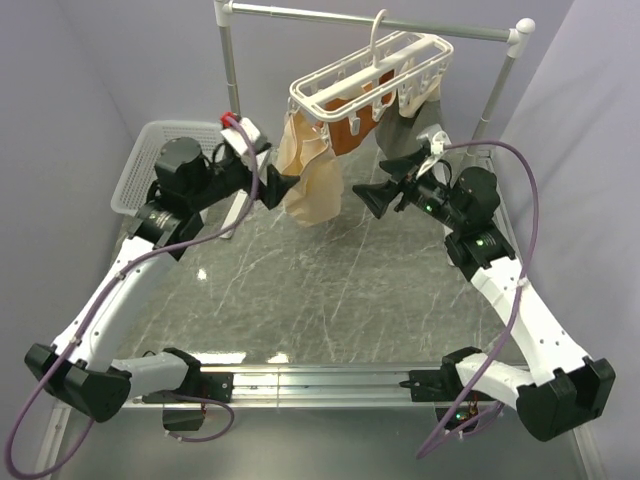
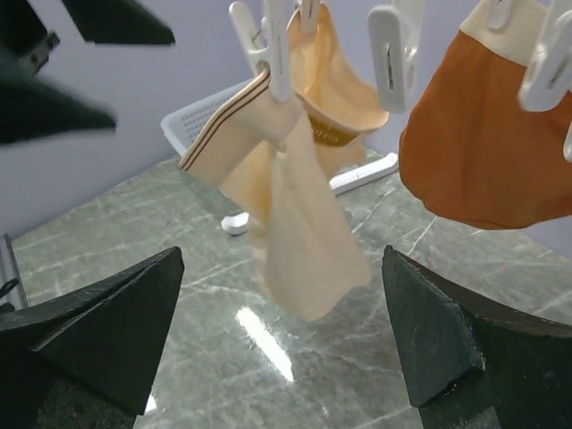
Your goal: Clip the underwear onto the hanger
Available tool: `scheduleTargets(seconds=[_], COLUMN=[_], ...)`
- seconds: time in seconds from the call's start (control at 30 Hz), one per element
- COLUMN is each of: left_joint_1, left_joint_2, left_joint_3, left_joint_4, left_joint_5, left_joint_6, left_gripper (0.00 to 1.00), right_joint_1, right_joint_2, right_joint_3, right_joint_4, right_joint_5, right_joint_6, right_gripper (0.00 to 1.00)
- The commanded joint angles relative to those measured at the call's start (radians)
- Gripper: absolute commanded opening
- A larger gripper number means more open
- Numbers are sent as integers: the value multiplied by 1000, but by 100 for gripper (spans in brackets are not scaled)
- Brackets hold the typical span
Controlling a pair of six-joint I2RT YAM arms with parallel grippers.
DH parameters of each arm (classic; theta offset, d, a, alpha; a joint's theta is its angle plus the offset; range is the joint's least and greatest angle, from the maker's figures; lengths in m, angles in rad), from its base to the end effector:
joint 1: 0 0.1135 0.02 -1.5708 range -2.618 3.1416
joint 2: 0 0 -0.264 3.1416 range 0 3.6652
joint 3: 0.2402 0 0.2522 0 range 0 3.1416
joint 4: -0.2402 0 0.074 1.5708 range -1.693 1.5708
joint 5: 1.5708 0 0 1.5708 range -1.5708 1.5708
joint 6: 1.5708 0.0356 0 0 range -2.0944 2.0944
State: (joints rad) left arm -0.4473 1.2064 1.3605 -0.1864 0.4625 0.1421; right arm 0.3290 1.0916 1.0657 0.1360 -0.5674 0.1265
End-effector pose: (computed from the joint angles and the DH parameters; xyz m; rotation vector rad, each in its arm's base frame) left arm 0.2317 -0.1288 0.4536 0.8099 1.4183 -0.6050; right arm 0.2286 0.0983 0.4128 -0.6172 1.3971 0.7787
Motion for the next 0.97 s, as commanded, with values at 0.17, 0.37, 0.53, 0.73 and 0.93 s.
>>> scheduleTargets(seconds=[0.17,0.37,0.53,0.73,0.93], left_joint_1=[211,377,414,398,367], left_joint_2=[39,271,245,257,219], left_joint_3=[75,247,109,-4,-57], left_joint_4=[-220,-531,-398,-338,-314], left_joint_5=[-254,-208,-212,-254,-253], left_joint_6=[-219,-268,-259,-317,-299], left_gripper=[99,99,99,99,99], right_joint_1=[-13,-92,-148,-168,-191], right_joint_2=[-113,-99,-56,-78,-88], right_joint_3=[-38,-29,-67,-139,-147], right_joint_4=[-121,-268,-341,-369,-329], right_joint_5=[82,179,204,215,218], right_joint_6=[-65,-42,-82,-140,-102], right_gripper=[99,100,100,100,100])
